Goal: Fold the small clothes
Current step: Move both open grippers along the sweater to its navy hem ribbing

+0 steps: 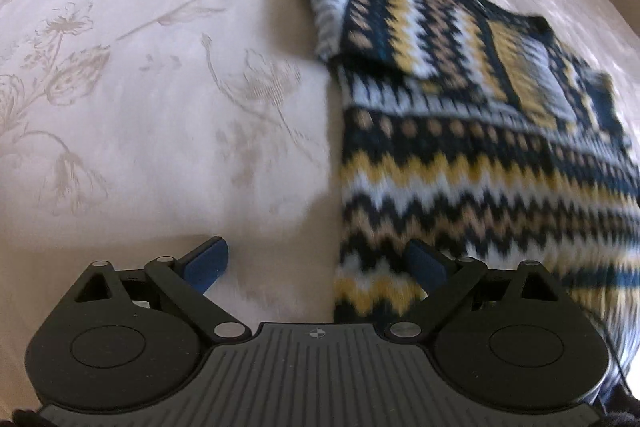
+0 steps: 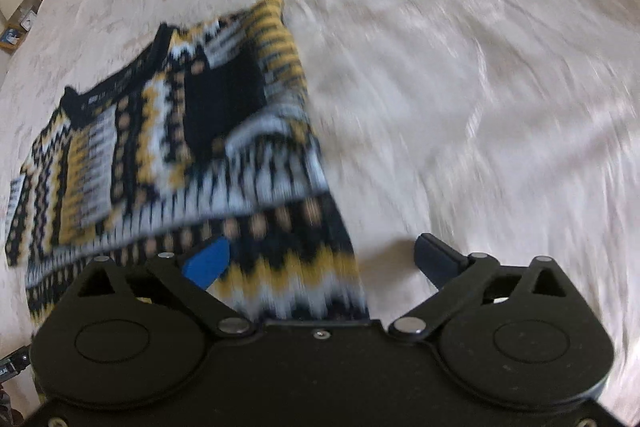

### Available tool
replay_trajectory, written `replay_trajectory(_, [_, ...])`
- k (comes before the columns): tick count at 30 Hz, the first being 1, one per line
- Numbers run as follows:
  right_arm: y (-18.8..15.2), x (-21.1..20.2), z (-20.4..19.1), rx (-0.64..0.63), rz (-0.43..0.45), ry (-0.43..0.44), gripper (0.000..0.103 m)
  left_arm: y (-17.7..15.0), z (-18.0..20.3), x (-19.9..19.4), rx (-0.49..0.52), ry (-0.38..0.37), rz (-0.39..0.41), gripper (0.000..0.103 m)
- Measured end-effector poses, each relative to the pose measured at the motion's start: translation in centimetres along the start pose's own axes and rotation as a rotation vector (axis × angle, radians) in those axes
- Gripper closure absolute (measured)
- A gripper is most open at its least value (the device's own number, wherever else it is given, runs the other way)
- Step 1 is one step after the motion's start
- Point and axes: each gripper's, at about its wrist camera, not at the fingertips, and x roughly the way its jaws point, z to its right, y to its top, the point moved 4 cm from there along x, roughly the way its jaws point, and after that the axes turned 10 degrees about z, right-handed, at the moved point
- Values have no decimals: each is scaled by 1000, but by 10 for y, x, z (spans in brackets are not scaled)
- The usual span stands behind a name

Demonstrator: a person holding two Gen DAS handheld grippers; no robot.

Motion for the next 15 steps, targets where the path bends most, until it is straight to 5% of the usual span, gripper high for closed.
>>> replay_trajectory(15, [-84, -34, 18, -50, -81, 85, 0, -12, 12, 13, -19, 55, -16, 1])
